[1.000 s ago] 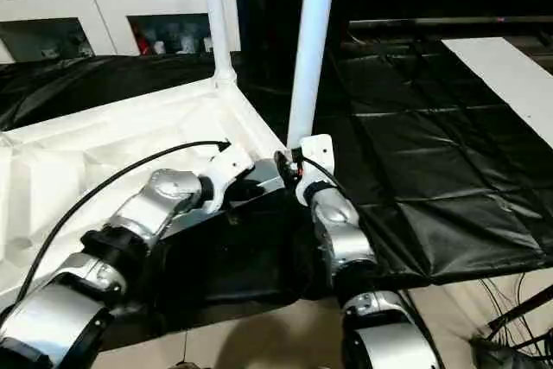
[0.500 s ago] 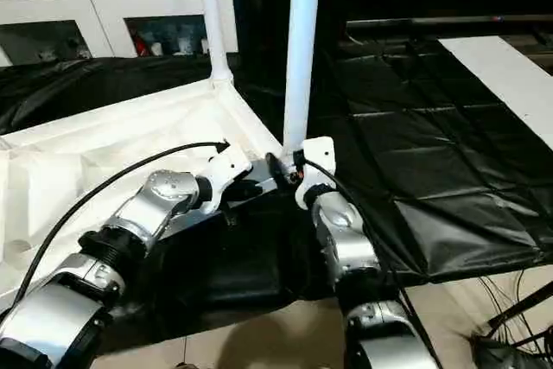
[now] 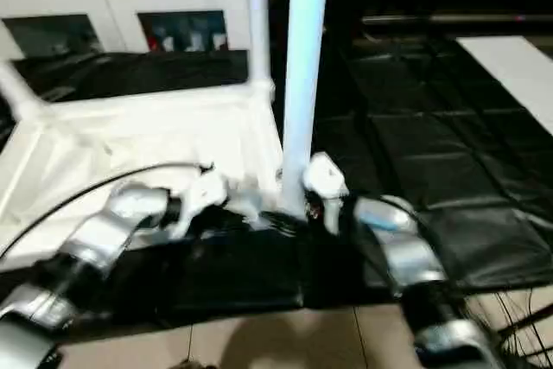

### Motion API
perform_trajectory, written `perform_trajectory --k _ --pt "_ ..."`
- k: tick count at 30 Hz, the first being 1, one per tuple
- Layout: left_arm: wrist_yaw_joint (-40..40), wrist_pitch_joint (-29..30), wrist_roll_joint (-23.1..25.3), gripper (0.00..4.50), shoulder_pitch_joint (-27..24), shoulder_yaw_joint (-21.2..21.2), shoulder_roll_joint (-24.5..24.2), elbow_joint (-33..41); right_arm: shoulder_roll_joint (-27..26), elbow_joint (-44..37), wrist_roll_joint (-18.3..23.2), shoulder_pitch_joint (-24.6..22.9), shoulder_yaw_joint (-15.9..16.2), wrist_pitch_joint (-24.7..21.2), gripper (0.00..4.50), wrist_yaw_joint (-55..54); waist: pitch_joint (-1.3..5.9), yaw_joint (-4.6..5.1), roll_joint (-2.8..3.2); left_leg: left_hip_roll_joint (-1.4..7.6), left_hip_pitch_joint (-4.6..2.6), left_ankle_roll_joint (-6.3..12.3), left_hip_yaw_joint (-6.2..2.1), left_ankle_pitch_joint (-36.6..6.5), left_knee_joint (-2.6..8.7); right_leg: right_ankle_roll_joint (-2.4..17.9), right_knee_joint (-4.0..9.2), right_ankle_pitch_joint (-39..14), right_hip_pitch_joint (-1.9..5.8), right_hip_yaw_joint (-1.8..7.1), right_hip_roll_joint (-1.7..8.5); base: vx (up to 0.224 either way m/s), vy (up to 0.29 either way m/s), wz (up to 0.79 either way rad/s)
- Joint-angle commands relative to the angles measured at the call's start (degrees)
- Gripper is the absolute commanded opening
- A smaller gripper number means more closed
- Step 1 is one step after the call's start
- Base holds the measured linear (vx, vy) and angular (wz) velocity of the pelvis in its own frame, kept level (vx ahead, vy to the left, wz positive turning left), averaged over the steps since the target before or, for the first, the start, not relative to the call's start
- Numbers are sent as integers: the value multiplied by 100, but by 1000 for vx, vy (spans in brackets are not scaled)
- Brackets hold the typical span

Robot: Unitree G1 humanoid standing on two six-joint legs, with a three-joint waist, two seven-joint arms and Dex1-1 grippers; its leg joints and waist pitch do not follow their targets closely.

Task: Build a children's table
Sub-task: Rotate leg to tighten

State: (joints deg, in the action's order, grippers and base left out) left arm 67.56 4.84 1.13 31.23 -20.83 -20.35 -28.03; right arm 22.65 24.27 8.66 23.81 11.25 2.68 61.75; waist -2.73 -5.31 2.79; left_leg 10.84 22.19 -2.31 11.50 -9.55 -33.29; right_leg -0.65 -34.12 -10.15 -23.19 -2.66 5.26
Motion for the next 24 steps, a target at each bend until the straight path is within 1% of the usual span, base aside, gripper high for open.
perform_trajectory --k 1,3,5,7,9,11,13,15,16,18,21,23,24 --pt "393 96 -84 0 -130 -251 -4 286 158 -294 150 -39 148 -183 394 562 366 8 -75 262 -127 418 -86 -1454 376 1511 351 -1000 229 181 270 0 0 0" --pt "433 124 -66 0 -164 -222 -41 359 303 -352 197 -48 236 -252 394 890 356 2 -87 265 -121 394 -91 -1491 384 1475 359 -1096 231 184 270 0 0 0" --pt "470 150 -54 0 -174 -203 -69 395 370 -331 160 -25 277 -235 394 982 348 2 -94 260 -125 334 -96 -1556 388 1434 382 -1291 225 191 286 0 0 0" --pt "460 175 -41 0 -171 -193 -91 422 388 -272 153 23 276 -216 394 1015 349 12 -108 249 -108 307 -102 -1535 391 1380 385 -1392 234 191 292 0 0 0" --pt "454 216 -73 0 -172 -211 -124 468 399 -230 186 70 266 -249 394 1075 358 23 -106 252 -118 297 -108 -1504 389 1375 377 -1357 231 188 286 0 0 0" --pt "442 246 -89 0 -169 -214 -137 488 402 -188 192 118 250 -277 394 1099 368 22 -110 247 -118 326 -100 -1402 371 1420 362 -1194 233 189 280 0 0 0" --pt "435 276 -79 0 -181 -201 -136 522 402 -188 197 137 223 -314 369 1119 372 18 -117 244 -115 360 -97 -1315 360 1451 350 -1094 238 185 280 0 0 0" --pt "421 289 -64 0 -192 -188 -131 536 400 -167 193 151 206 -320 358 1117 374 15 -113 242 -112 388 -95 -1260 352 1463 345 -1048 240 183 281 0 0 0" --pt "421 288 -57 0 -195 -182 -128 536 407 -119 138 170 216 -270 335 1088 377 14 -113 240 -109 403 -95 -1238 347 1471 340 -1021 244 180 279 0 0 0" --pt "424 286 -53 0 -194 -179 -128 532 419 -67 71 188 237 -207 335 1066 378 16 -114 239 -109 409 -96 -1218 345 1478 339 -1011 242 176 276 0 0 0" --pt "408 283 -46 0 -191 -178 -133 521 440 19 -21 210 278 -102 312 1039 377 14 -119 233 -107 407 -94 -1219 340 1477 342 -1045 248 175 277 0 0 0" --pt "391 301 -42 0 -186 -175 -139 535 445 82 -68 243 302 -32 290 1022 382 15 -124 235 -107 410 -95 -1194 334 1474 335 -1036 247 175 280 0 0 0" --pt "391 301 -42 0 -186 -175 -139 535 445 82 -68 243 302 -32 290 1022 381 18 -149 232 -107 419 -91 -1193 333 1472 339 -1038 249 174 277 0 0 0"
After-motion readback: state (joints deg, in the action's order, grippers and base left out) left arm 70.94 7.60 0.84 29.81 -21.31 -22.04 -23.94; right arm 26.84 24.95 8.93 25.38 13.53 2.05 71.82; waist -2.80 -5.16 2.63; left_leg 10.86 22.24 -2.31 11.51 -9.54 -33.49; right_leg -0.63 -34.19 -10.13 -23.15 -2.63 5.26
